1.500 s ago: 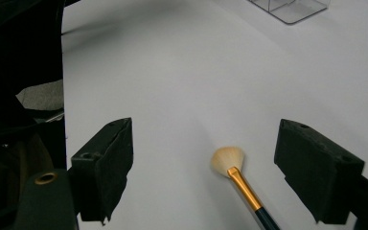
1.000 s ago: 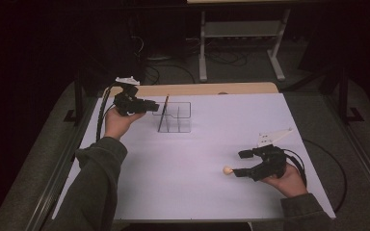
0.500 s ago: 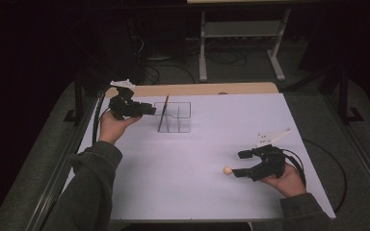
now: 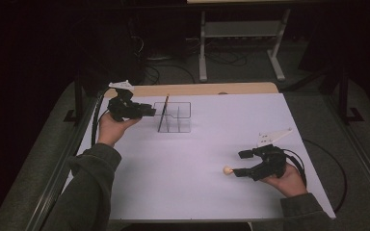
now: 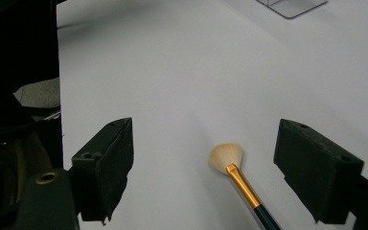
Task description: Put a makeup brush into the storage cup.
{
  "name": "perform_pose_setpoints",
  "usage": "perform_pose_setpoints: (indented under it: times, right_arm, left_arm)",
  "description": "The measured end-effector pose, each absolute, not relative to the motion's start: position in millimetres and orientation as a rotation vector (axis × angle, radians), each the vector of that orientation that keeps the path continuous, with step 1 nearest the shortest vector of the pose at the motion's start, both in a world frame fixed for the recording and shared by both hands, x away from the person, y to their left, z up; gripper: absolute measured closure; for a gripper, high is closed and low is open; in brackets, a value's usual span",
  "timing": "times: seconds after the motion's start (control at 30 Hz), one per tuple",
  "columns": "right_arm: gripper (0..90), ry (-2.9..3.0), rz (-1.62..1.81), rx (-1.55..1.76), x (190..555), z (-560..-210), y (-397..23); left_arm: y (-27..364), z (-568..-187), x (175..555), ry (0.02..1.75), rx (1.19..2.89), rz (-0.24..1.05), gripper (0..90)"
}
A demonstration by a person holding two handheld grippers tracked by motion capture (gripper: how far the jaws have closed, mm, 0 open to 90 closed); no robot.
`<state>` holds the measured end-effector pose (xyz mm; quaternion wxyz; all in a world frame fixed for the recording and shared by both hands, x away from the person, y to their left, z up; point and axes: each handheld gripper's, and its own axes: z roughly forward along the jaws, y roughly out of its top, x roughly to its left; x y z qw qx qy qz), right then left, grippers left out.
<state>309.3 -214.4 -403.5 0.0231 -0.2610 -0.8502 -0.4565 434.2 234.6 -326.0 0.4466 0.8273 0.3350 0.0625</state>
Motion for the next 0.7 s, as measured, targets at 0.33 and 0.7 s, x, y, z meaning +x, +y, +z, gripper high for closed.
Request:
perform_pose_setpoints:
  times: [0.33,0.7]
  right_arm:
    - [20.8,-2.634,-1.415,-0.805,310.6,-403.8,-214.5]
    - [20.9,-2.642,-1.402,-0.813,308.6,-402.3,-215.1]
  left_arm:
    - [237.5,-327.2,430.1,0.836,2.052,0.160,62.5]
    - [239.9,-326.8,425.3,0.833,2.053,0.152,60.2]
